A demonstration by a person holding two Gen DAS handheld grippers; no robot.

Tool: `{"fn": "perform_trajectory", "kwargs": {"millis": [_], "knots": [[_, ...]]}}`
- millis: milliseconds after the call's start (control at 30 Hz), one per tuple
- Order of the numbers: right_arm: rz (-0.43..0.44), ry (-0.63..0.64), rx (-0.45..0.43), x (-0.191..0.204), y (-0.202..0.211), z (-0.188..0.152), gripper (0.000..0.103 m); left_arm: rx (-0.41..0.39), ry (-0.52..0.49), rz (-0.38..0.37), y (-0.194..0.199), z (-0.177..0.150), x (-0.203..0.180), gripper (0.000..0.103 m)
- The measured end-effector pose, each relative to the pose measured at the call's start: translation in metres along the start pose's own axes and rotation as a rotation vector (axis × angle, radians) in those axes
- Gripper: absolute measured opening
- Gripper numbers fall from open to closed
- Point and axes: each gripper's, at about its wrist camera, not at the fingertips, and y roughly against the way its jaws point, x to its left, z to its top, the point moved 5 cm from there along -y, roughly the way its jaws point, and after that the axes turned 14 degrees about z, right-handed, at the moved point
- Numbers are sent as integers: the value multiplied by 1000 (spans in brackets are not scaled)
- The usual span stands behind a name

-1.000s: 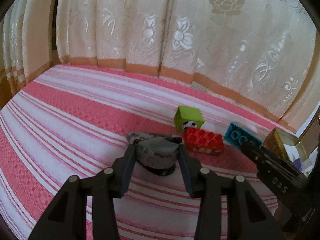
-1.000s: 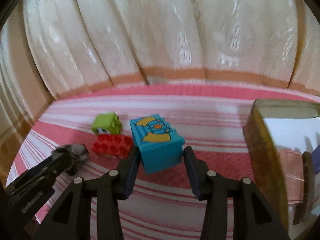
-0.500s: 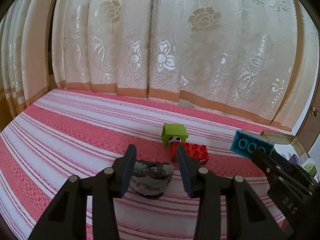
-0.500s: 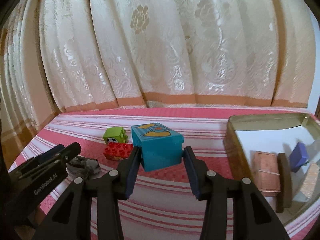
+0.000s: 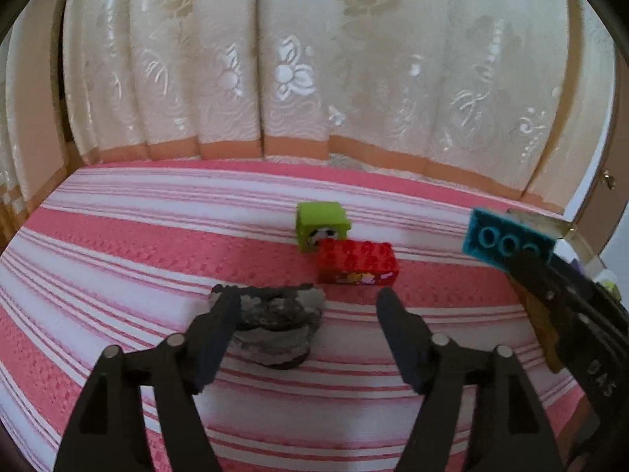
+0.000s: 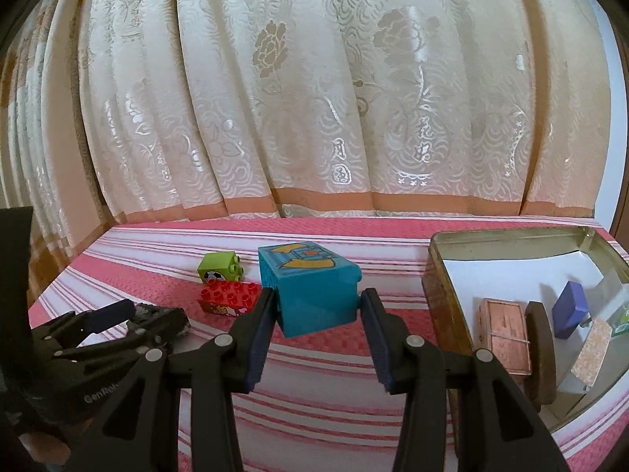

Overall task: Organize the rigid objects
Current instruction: 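Lift the blue block with the right tool while the left tool regrips the grey toy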

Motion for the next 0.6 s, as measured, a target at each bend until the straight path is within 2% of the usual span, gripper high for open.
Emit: {"fn": "perform_trajectory", "kwargs": {"millis": [100,267,467,533,600], "knots": [[8,-17,12,-2,-2,-1,47,17,24,5,-4,-1,6,71],[9,-17,24,-2,-4,-2,47,20,-25,43,-6,-2,1,71],[9,-7,30,-1,-5,-3,47,6,31,37,1,-2,14,71],[9,-6,27,-1,-5,-3,47,-21,61,25,7,2,19,74],[8,-6,28,-2,-5,-3,47,-42,59,63,9,4,21,88]]}}
